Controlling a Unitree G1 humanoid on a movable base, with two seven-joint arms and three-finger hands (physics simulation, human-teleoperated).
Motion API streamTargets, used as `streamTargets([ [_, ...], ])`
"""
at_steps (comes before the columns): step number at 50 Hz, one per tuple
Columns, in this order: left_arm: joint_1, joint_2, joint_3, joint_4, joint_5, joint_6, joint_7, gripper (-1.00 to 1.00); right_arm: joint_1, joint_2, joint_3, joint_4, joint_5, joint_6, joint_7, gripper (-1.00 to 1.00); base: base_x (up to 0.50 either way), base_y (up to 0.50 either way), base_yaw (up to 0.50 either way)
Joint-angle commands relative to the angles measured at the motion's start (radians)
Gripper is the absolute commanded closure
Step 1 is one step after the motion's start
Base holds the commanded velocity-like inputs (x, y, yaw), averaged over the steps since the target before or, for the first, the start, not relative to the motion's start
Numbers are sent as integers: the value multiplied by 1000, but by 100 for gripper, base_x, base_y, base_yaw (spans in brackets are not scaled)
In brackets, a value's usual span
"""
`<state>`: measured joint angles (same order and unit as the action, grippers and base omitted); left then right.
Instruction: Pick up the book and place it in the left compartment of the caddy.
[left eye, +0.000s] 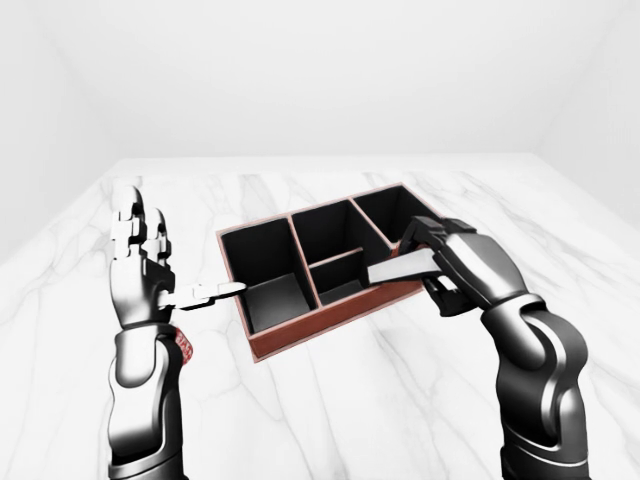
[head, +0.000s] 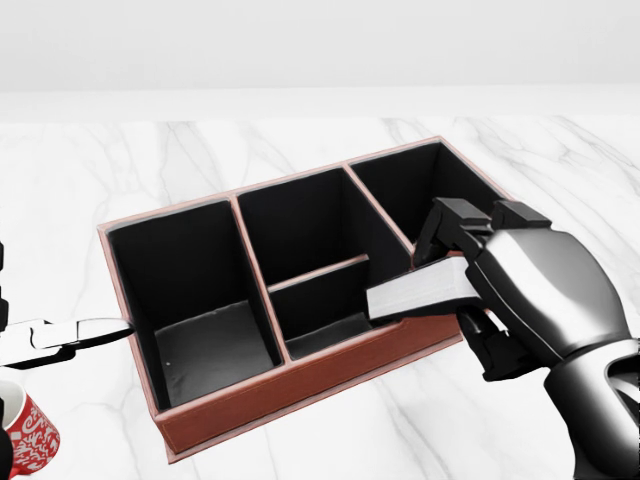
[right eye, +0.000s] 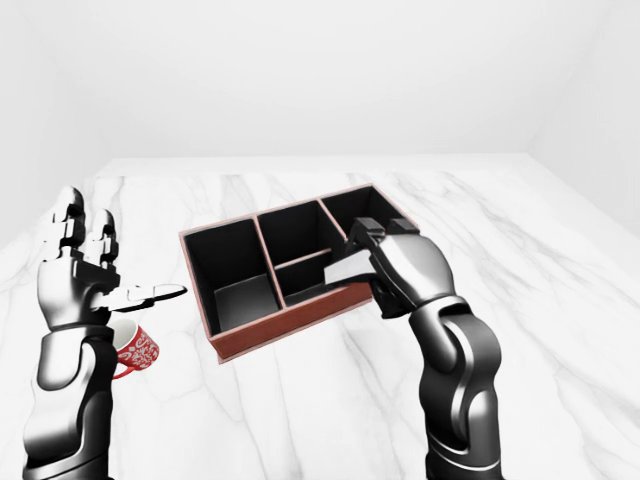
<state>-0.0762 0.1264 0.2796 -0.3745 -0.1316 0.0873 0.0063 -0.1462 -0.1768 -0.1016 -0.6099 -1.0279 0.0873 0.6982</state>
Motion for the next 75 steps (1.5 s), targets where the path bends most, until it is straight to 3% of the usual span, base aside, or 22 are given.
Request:
streamTargets([
  [1,6,2,13,-2,-10,0,-4,-100,-91,38,81,-112,-10,0,0,100,0,0,0],
  [18,10,7,26,11,-24,0,-5,-100,-109,125,181,-197,-87,0,0,100,0,0,0],
  [32,8,10,30,14,-30,0,-3,-100,-213,108,281,-215,-82,0,0,100,0,0,0],
  [40,13,8,32,-7,-36,0,-3,-100,-256,228,287,-69,-94,0,0,100,0,0,0],
  [64,61,-2,75,-43,-73,0,-34,-100,-362,357,372,377,-100,0,0,100,0,0,0],
  [67,68,-2,85,-38,-80,0,-38,-100,-394,358,366,457,-107,-37,0,100,0,0,0],
  [75,82,-3,100,-23,-92,0,-45,-100,-419,385,371,500,-130,-67,0,100,0,0,0],
])
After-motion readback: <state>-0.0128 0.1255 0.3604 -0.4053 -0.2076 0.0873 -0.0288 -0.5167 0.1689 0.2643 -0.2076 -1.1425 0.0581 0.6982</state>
